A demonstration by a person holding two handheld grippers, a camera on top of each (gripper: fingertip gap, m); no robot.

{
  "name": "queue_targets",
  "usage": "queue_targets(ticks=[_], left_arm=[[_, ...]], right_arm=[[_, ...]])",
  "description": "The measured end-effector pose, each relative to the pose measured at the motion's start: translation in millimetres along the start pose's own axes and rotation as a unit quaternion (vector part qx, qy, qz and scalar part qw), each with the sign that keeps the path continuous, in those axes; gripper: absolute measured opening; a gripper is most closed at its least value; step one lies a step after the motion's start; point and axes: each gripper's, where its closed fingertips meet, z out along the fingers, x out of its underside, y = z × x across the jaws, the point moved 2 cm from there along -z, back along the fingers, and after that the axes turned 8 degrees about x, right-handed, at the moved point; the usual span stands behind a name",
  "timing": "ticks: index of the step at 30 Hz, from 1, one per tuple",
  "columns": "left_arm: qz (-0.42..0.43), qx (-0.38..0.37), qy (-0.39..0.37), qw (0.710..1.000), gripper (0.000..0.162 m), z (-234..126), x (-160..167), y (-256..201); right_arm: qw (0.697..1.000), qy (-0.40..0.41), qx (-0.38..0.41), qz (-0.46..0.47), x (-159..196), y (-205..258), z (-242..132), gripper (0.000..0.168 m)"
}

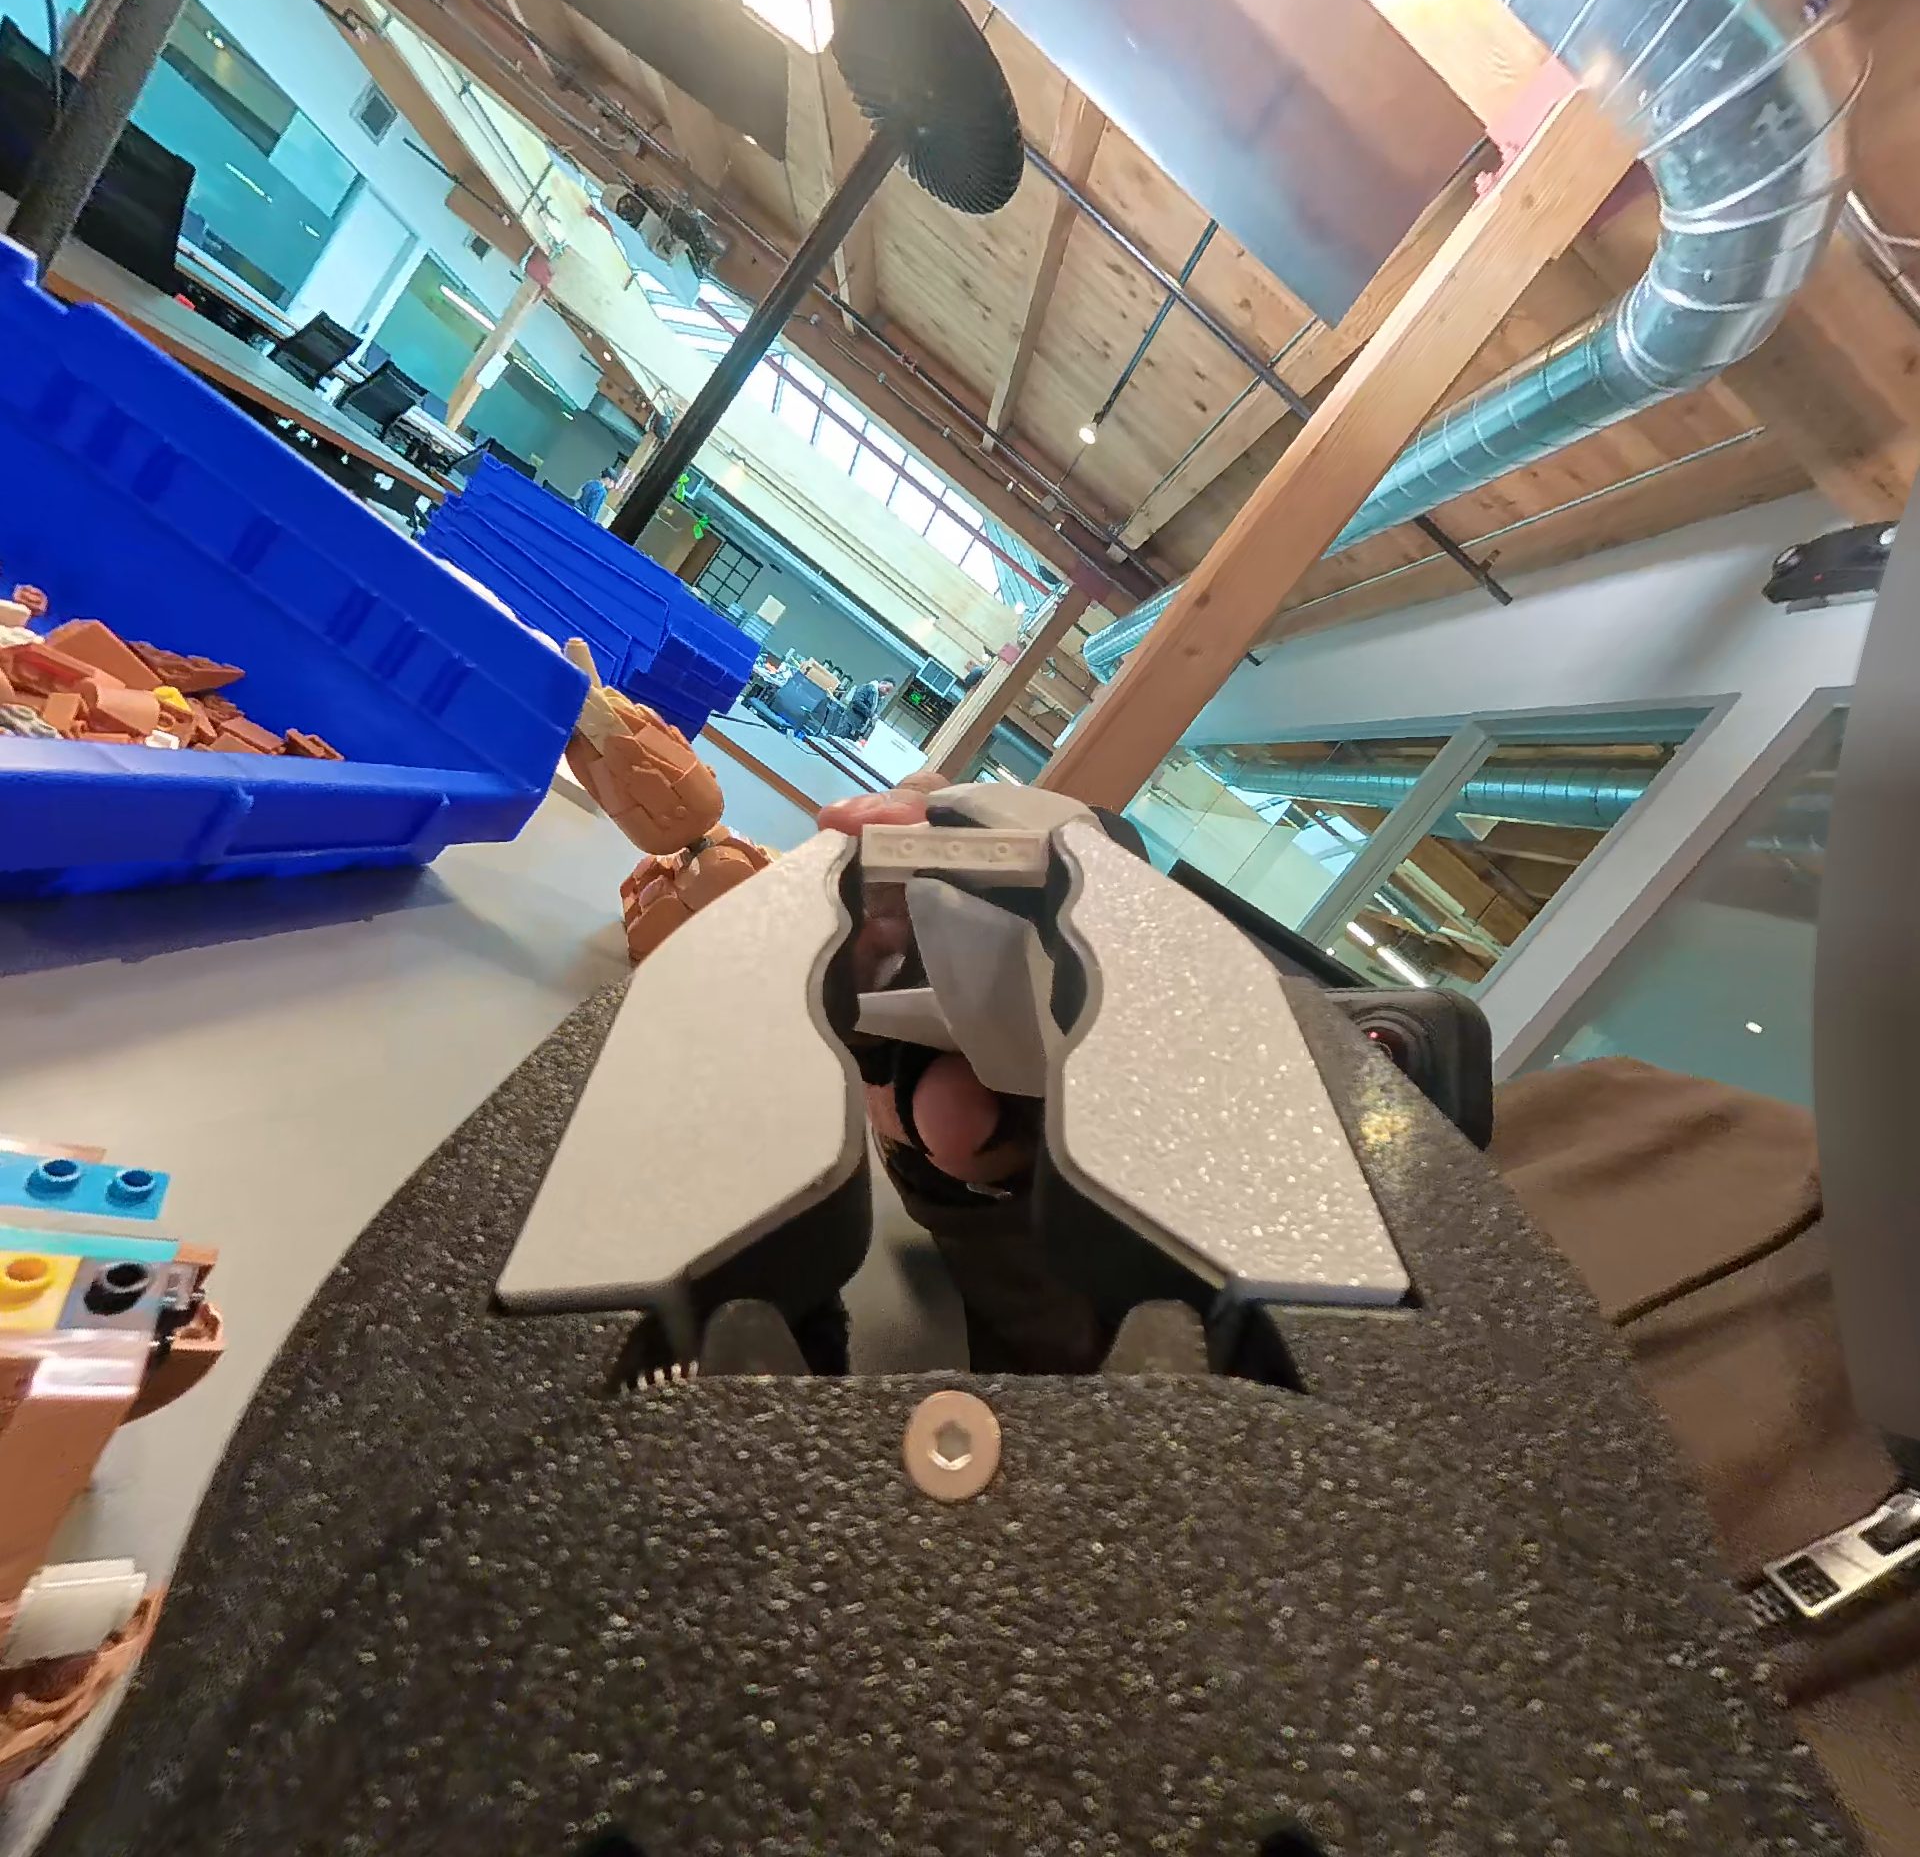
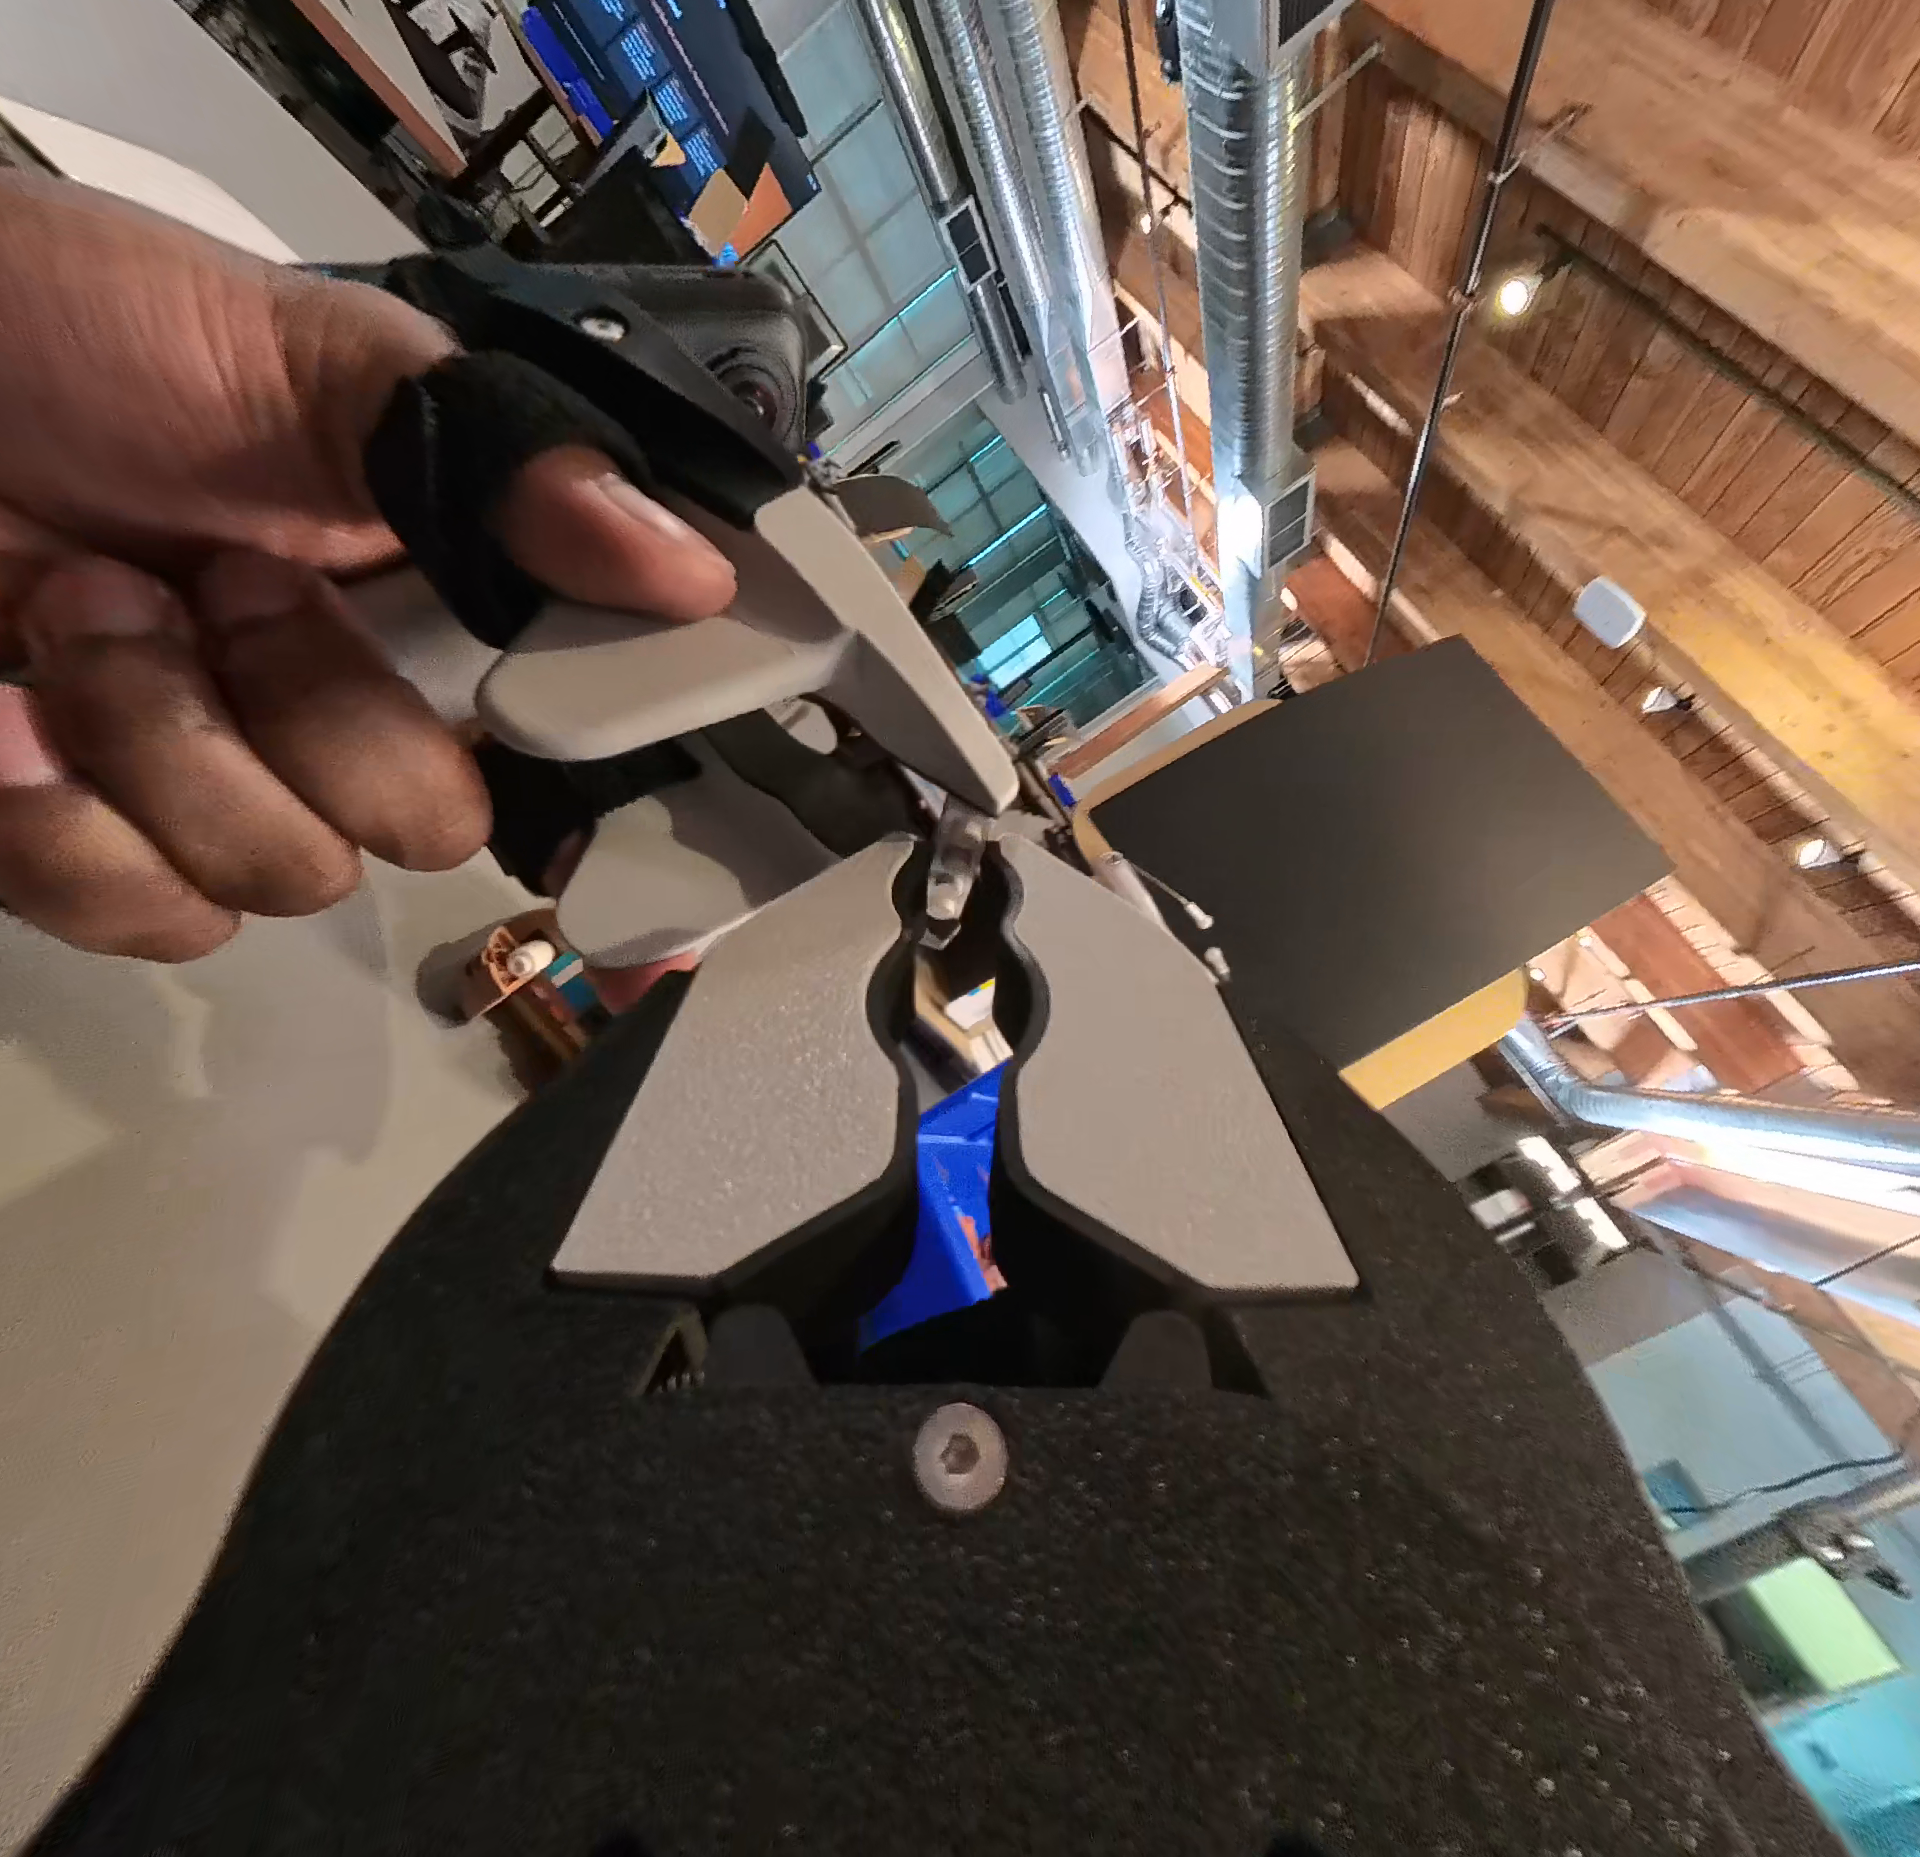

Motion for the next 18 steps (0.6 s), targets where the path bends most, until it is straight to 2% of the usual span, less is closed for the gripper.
queue_targets(ticks=[10, 15, 18], left_arm=[[-0.052, 0.000, -0.011, 0.999, 0.033, -3.9, 2.6, 13.6], [-0.033, -0.015, 0.010, 0.999, 0.033, -6.9, 2.6, 14.4], [-0.004, -0.036, 0.015, 0.999, 0.032, -14.9, -7.9, 15.0]], right_arm=[[0.999, 0.027, -0.017, 0.034, 12.7, 4.3, 2.9, 0.007], [0.997, 0.028, -0.042, 0.059, 15.4, 4.5, 1.7, 0.007], [0.992, 0.042, -0.068, 0.094, 23.6, 1.9, 1.5, 0.007]])
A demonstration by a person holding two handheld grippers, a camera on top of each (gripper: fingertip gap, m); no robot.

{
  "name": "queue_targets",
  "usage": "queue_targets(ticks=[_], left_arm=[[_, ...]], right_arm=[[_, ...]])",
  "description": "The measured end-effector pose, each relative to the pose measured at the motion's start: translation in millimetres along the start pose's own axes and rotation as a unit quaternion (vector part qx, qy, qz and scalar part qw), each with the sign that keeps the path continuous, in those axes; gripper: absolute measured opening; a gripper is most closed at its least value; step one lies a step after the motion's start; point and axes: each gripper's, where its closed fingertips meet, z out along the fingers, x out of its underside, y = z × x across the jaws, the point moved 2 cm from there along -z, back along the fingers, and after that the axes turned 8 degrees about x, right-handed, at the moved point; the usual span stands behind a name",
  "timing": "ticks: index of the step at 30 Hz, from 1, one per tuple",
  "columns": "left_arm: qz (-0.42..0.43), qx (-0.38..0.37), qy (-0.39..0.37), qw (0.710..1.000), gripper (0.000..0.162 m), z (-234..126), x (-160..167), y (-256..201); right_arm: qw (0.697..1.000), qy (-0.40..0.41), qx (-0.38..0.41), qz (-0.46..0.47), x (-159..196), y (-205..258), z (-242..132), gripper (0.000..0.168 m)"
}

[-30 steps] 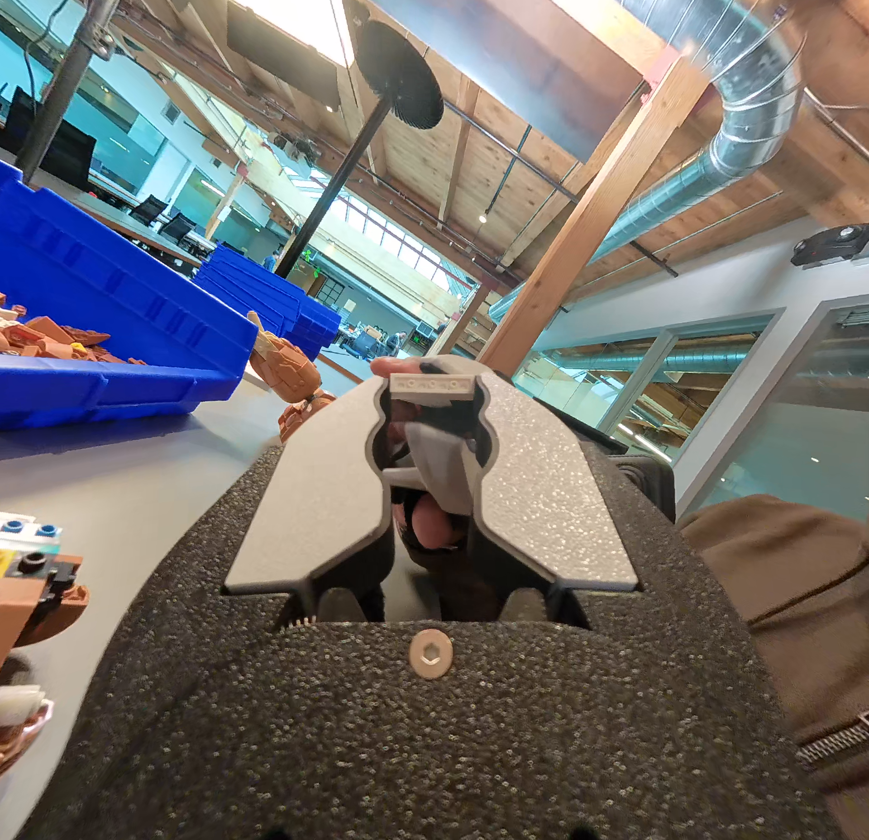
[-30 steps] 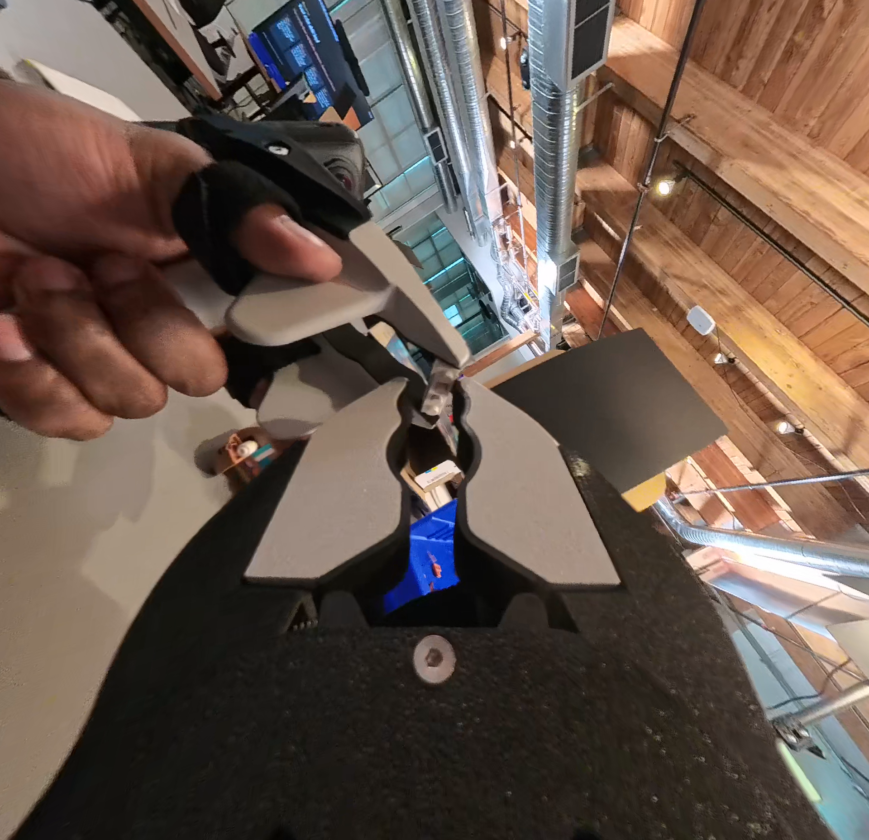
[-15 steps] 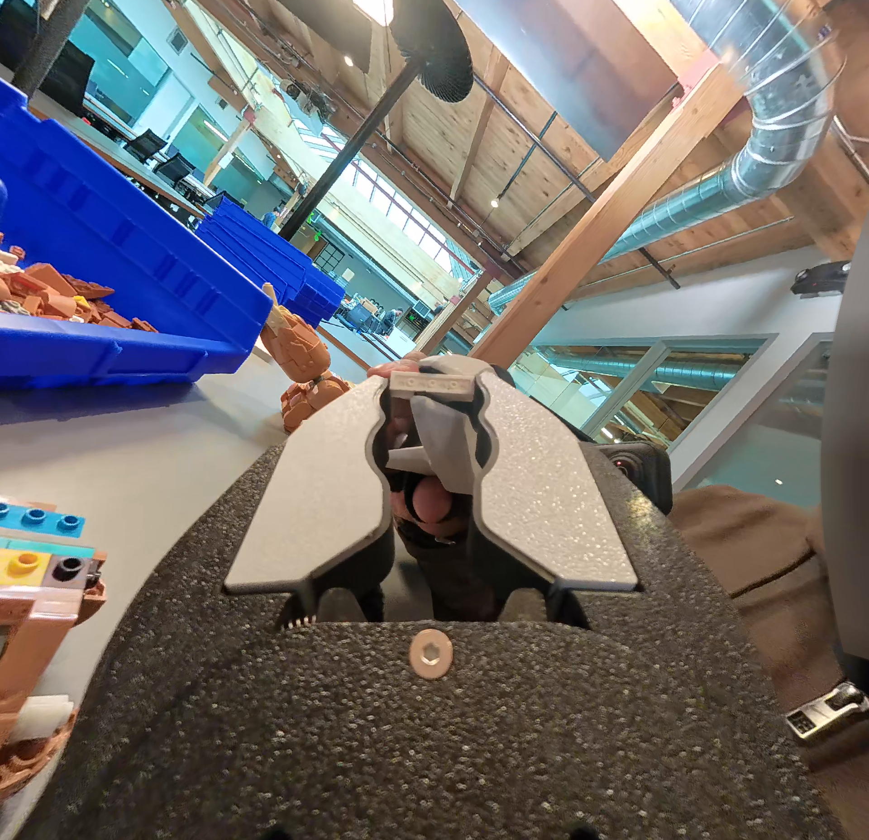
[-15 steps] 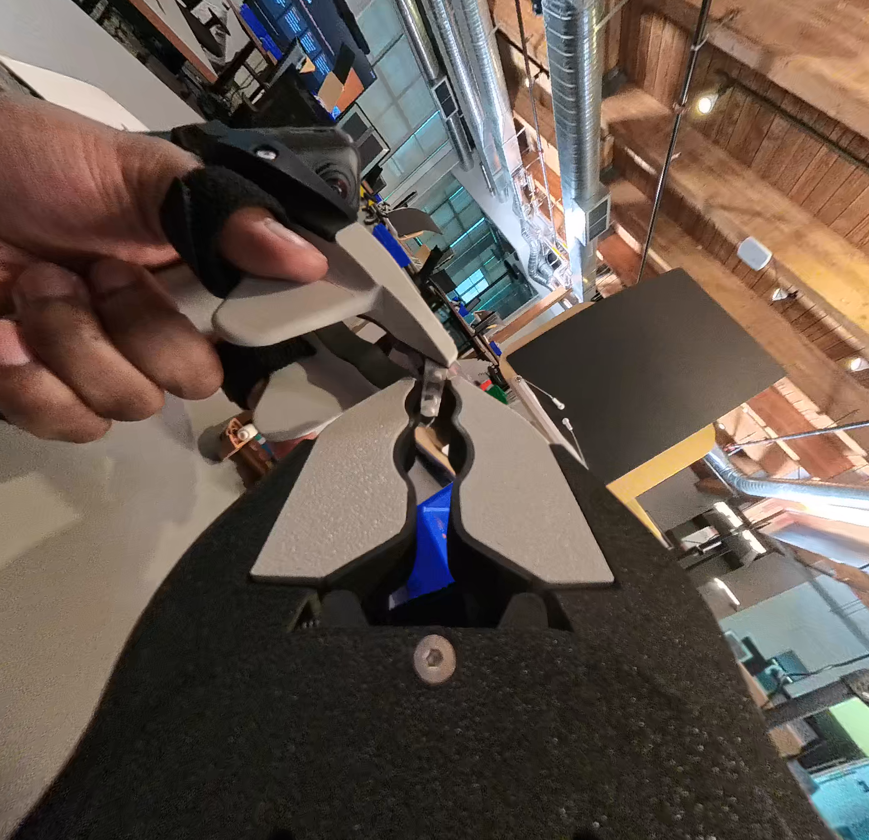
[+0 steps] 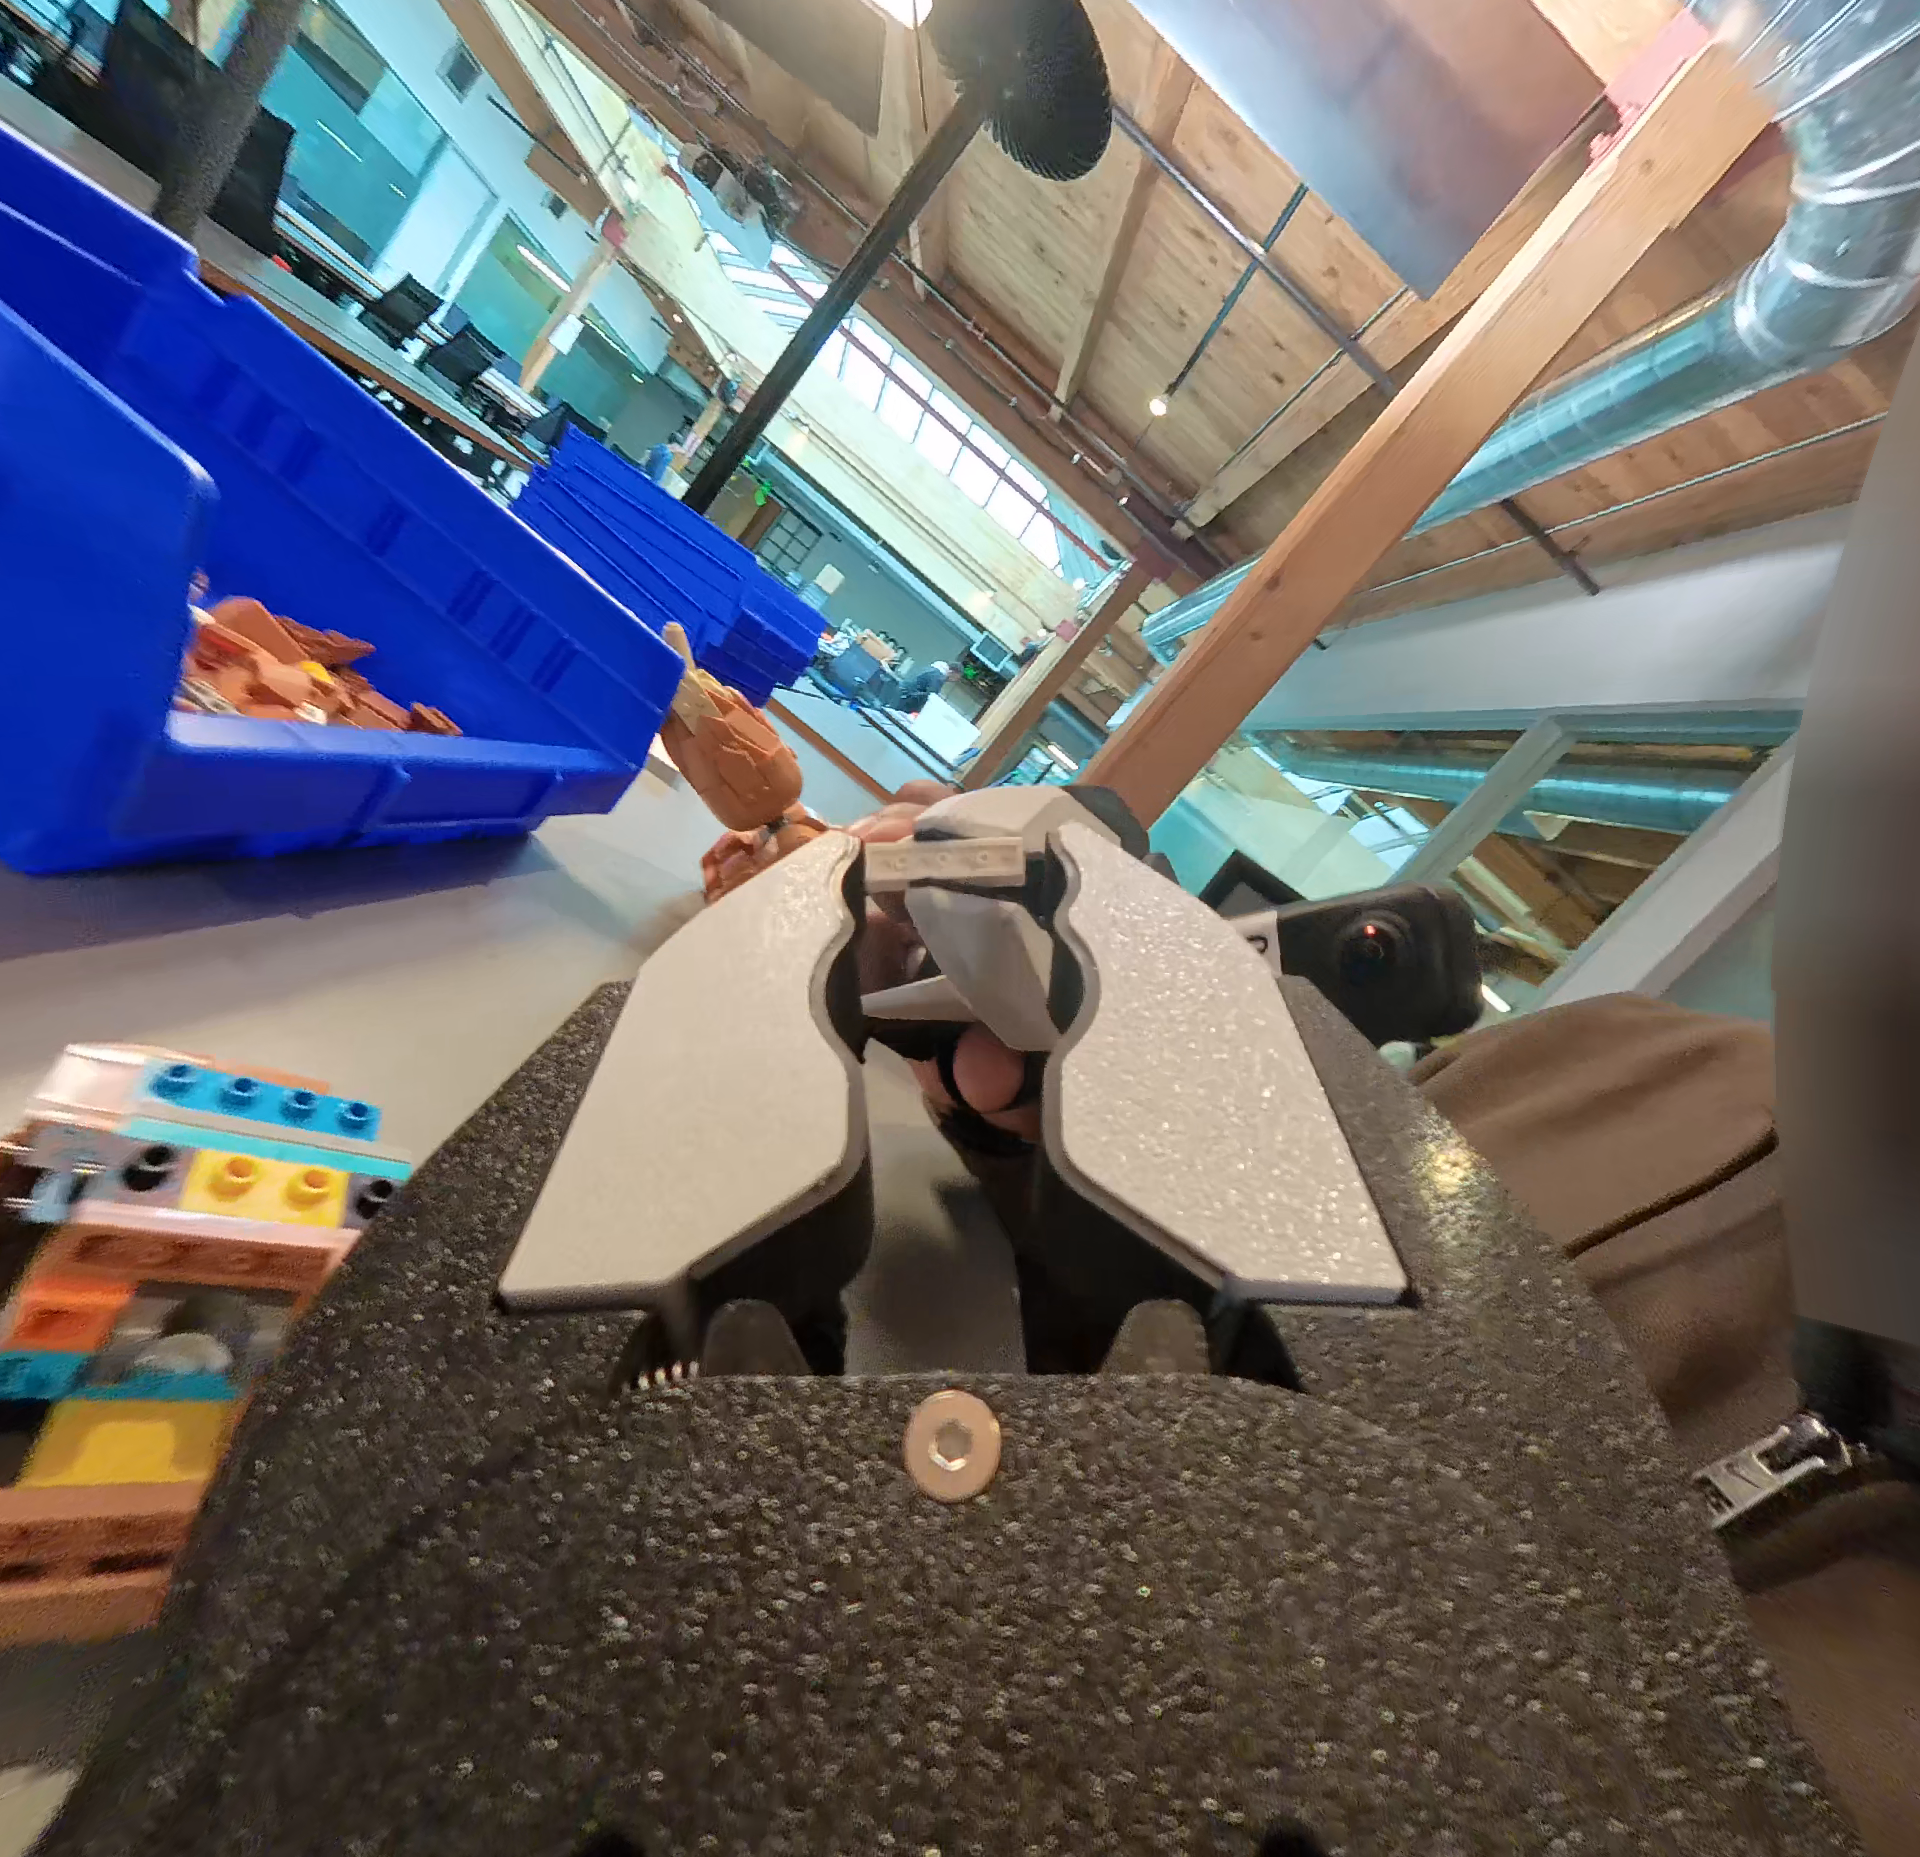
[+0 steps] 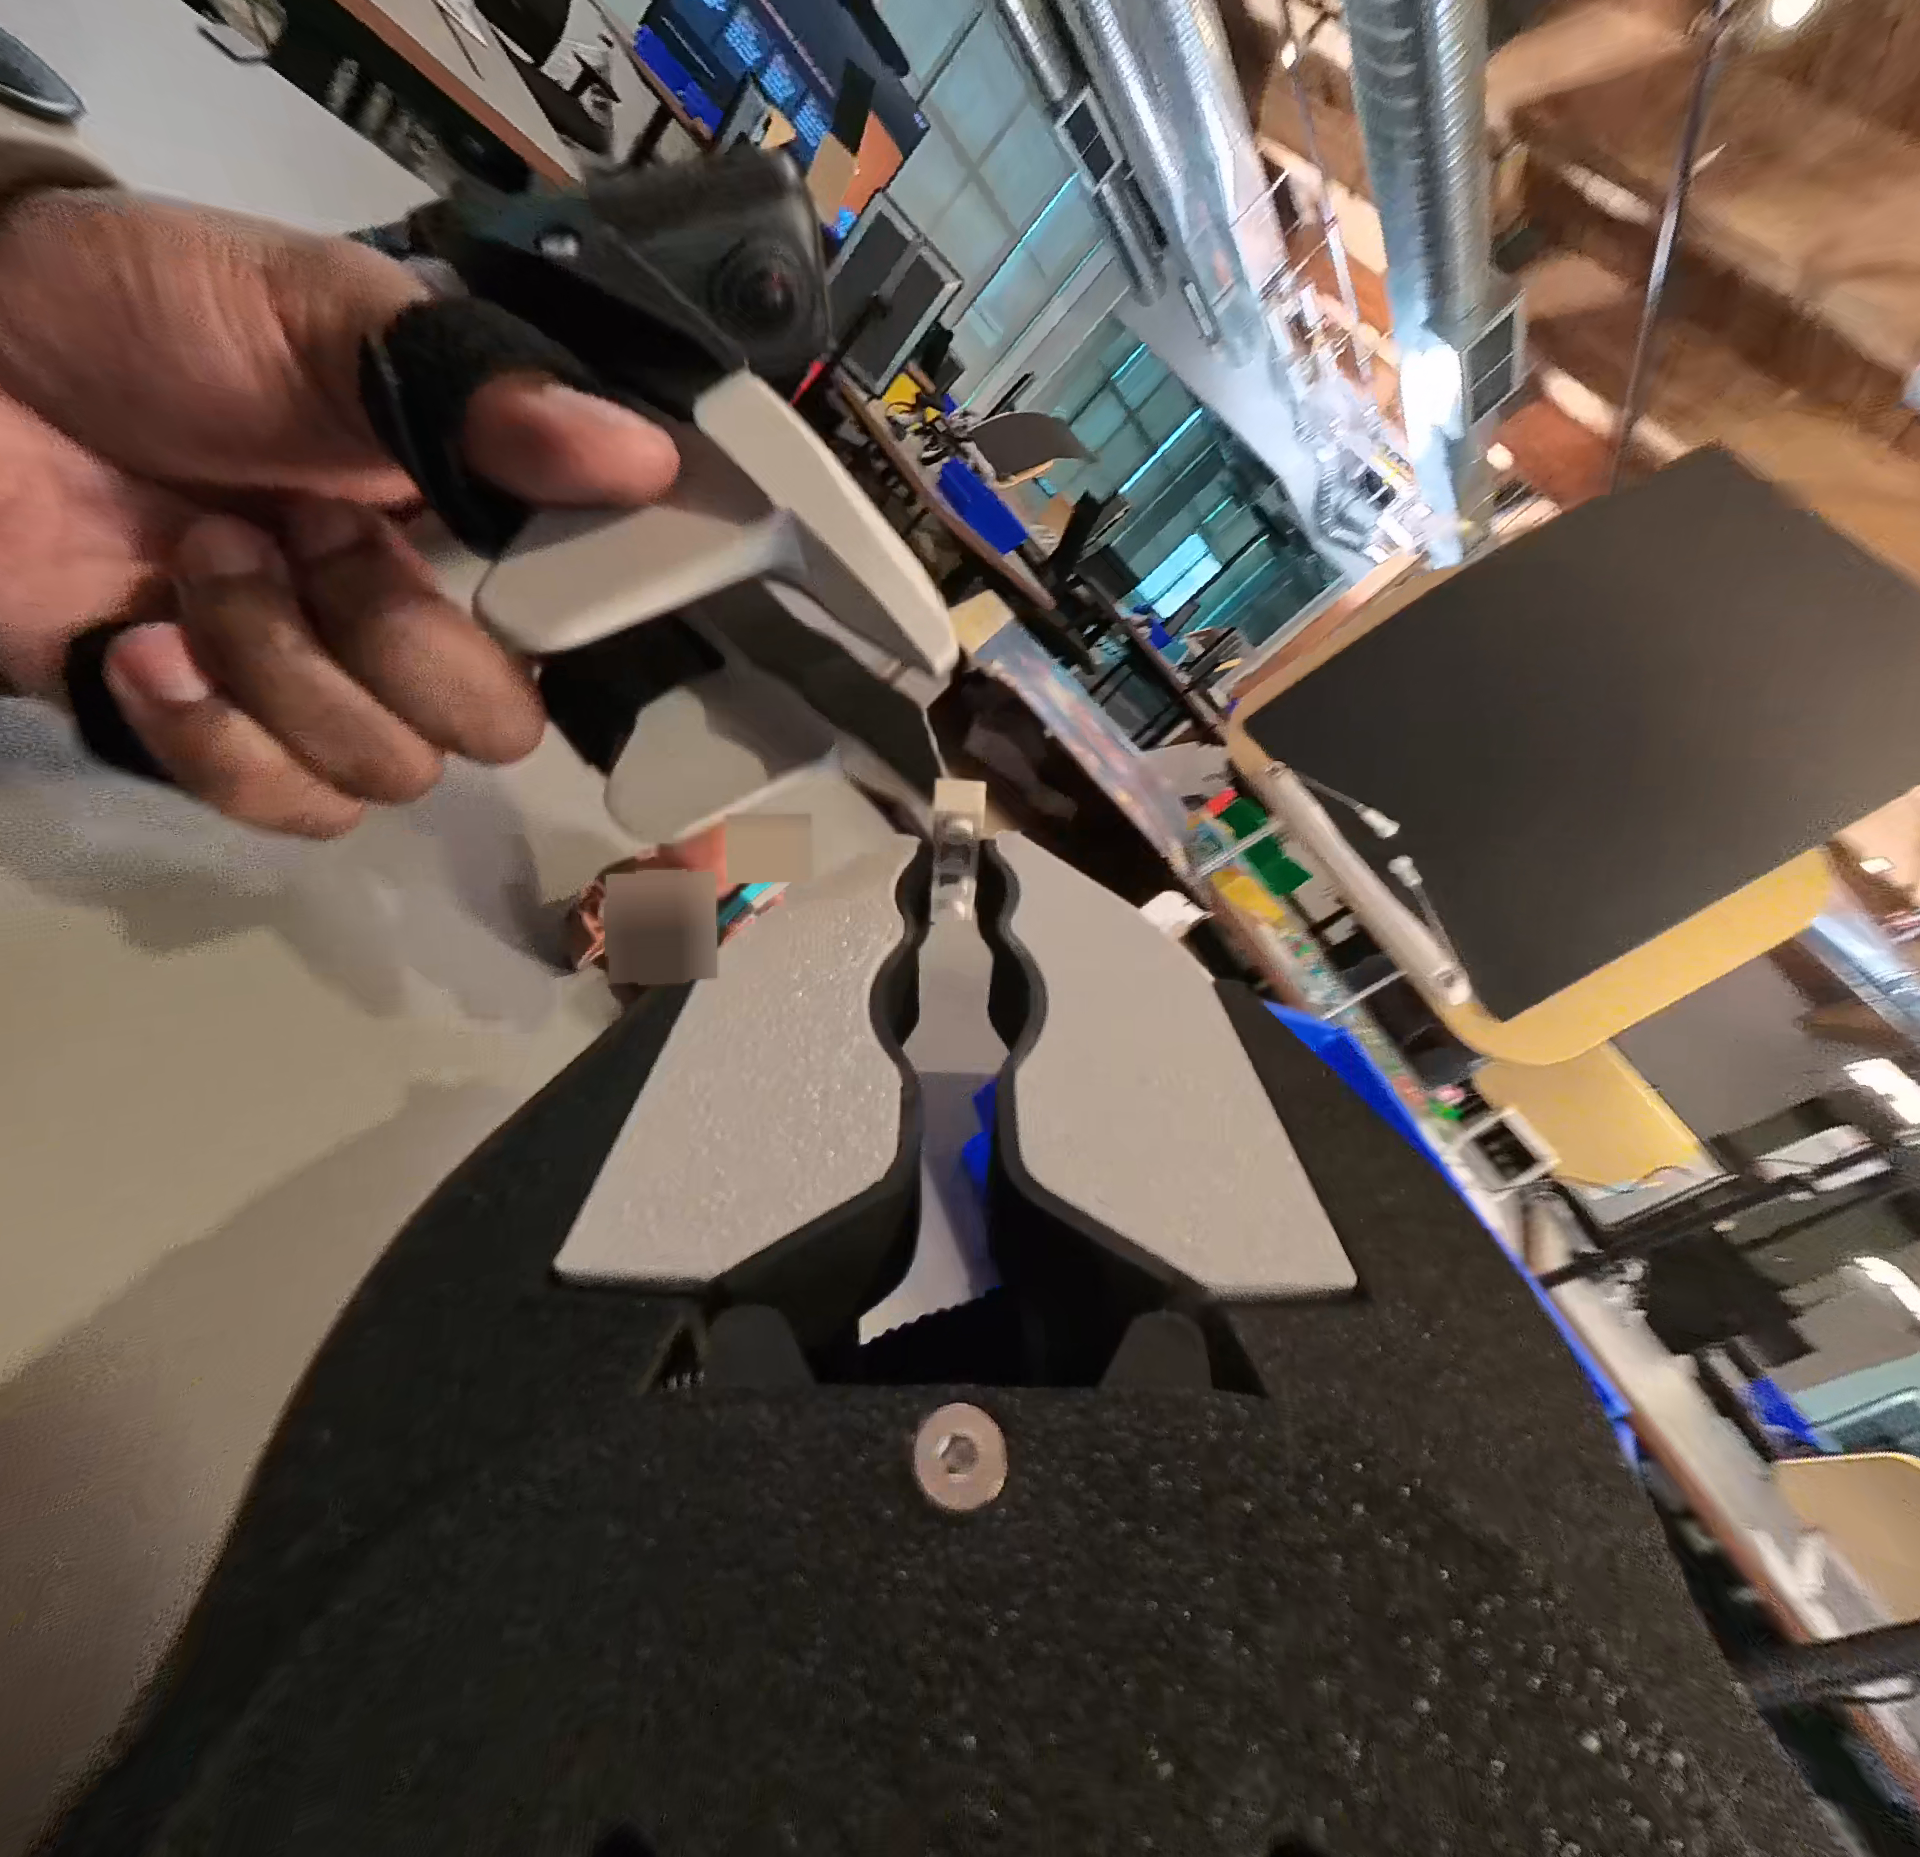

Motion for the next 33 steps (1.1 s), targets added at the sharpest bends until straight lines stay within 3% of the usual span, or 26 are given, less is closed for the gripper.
queue_targets(ticks=[5, 10, 14, 17, 20, 22, 27, 30, 33], left_arm=[[0.085, -0.030, 0.083, 0.992, 0.033, -12.2, -17.4, -3.1], [0.172, -0.055, 0.204, 0.962, 0.033, -15.0, -33.8, 11.6], [0.269, -0.020, 0.251, 0.930, 0.038, -11.6, -67.4, 37.9], [0.286, 0.020, 0.247, 0.926, 0.043, -5.3, -80.3, 59.1], [0.303, 0.032, 0.167, 0.938, 0.043, -6.2, -85.7, 73.4], [0.312, 0.019, 0.129, 0.941, 0.042, -11.2, -80.7, 77.4], [0.376, 0.059, 0.188, 0.905, 0.038, -2.2, -49.5, 52.1], [0.441, 0.094, 0.239, 0.860, 0.034, 4.5, -24.6, 32.6], [0.474, 0.118, 0.246, 0.837, 0.025, 9.5, -13.9, 9.1]], right_arm=[[0.995, 0.035, -0.069, 0.060, 14.0, -2.3, 4.8, 0.007], [0.982, 0.047, -0.110, 0.144, 24.8, -6.8, 23.0, 0.007], [0.961, 0.027, -0.150, 0.231, 25.0, -3.3, 45.5, 0.007], [0.950, -0.003, -0.180, 0.257, 23.9, -5.0, 62.5, 0.007], [0.939, -0.016, -0.170, 0.297, 37.4, -17.1, 78.1, 0.007], [0.927, -0.008, -0.184, 0.327, 46.2, -20.0, 75.1, 0.007], [0.915, -0.025, -0.222, 0.336, 37.4, -15.8, 45.7, 0.007], [0.934, -0.030, -0.233, 0.270, 25.8, -8.7, 28.9, 0.007], [0.950, -0.039, -0.234, 0.205, 19.3, -4.9, 12.3, 0.007]])
